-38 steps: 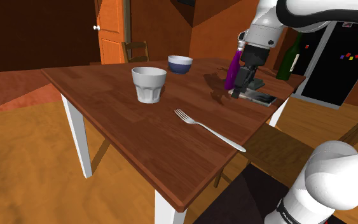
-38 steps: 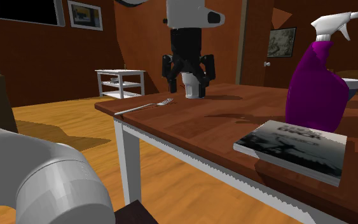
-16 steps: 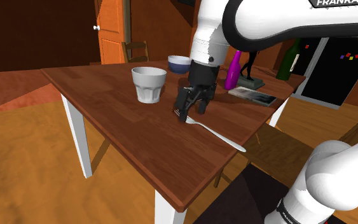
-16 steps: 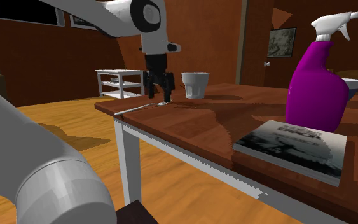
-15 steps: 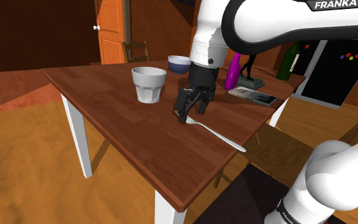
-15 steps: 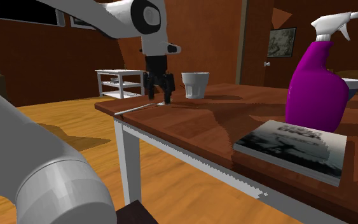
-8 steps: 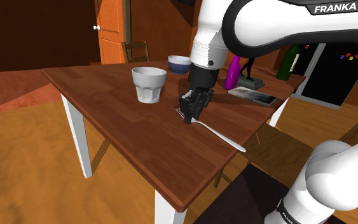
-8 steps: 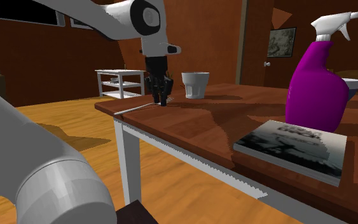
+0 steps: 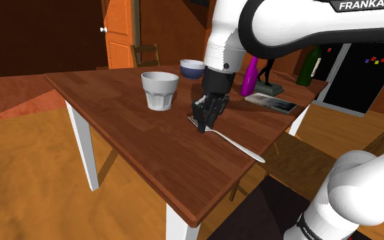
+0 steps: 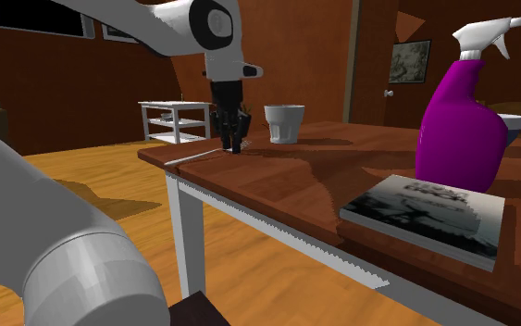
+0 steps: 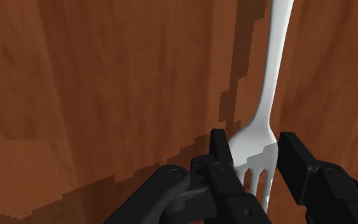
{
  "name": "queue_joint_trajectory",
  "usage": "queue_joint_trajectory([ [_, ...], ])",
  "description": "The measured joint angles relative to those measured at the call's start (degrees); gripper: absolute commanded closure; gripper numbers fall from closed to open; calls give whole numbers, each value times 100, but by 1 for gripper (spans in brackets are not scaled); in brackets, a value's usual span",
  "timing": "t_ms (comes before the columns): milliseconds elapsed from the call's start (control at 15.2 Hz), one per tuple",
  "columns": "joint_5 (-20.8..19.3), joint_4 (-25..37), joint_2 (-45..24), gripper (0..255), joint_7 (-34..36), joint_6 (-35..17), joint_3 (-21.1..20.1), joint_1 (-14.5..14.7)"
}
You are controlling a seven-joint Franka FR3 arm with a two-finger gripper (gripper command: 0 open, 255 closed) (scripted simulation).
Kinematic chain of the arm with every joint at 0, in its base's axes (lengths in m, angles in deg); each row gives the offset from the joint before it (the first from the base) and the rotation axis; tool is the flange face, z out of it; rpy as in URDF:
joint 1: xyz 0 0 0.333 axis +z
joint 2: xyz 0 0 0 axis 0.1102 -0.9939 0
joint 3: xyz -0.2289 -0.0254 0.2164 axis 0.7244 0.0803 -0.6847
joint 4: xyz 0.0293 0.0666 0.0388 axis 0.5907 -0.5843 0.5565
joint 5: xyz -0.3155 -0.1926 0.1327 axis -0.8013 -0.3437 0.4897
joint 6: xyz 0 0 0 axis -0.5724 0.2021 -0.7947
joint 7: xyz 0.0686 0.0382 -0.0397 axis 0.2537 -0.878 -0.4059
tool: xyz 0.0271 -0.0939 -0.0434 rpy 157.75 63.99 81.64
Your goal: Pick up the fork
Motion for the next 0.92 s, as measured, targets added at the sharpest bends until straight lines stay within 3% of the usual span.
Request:
queue_joint_trajectory([
  [924, -133, 1116, -156, 255, 74, 981, 119, -73],
])
